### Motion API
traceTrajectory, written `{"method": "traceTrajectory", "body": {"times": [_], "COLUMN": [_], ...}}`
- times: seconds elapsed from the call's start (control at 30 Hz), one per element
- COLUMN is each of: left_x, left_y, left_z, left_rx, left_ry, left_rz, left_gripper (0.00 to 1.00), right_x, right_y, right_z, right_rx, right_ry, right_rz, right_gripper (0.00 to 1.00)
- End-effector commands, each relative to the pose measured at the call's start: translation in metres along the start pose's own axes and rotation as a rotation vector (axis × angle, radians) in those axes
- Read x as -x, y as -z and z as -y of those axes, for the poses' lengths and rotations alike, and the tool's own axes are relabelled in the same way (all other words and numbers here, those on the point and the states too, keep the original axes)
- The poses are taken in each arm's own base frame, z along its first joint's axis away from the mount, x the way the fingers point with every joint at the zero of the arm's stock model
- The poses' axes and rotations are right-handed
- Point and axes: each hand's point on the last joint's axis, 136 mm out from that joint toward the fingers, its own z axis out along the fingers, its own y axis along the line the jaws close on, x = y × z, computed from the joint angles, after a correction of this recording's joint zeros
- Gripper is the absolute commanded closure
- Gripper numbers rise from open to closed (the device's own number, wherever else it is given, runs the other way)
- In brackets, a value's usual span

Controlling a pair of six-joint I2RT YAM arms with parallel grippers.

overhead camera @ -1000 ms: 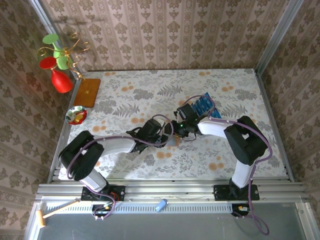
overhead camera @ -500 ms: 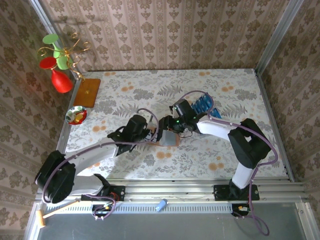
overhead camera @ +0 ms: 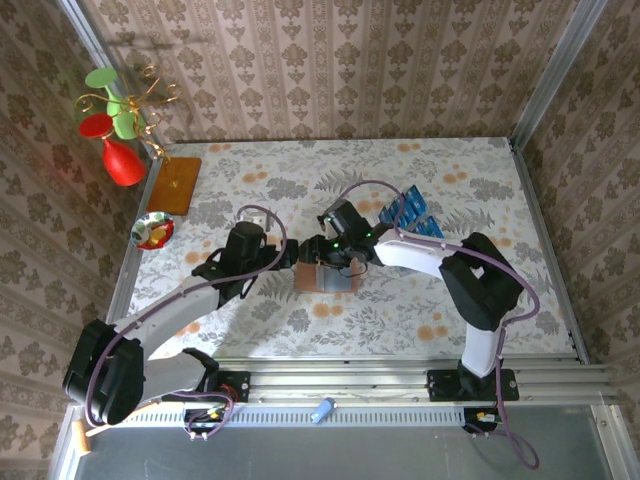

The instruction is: Put the credit cards into the card holder

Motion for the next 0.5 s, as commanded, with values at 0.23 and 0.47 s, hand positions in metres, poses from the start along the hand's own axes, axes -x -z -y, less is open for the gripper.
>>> {"method": "traceTrajectory", "body": {"times": [0.23, 0.47], "left_x": [-0.012, -0.014], "left_y": [-0.002, -0.005], "left_z": [-0.014, -0.015], "left_rx": [0.017, 0.014], "left_ry": [0.055, 0.056], "left_rz": [-0.044, -0.059], "left_gripper": [0.0, 0.0], "right_x": [-0.013, -0.008], "right_y": [-0.032, -0.025], "right_z": [0.016, 0.005], "right_rx": [-0.051, -0.025], "right_ry": [-0.046, -0.032], "right_rz": [-0.054, -0.04], "right_gripper": [0.46, 0.37]}}
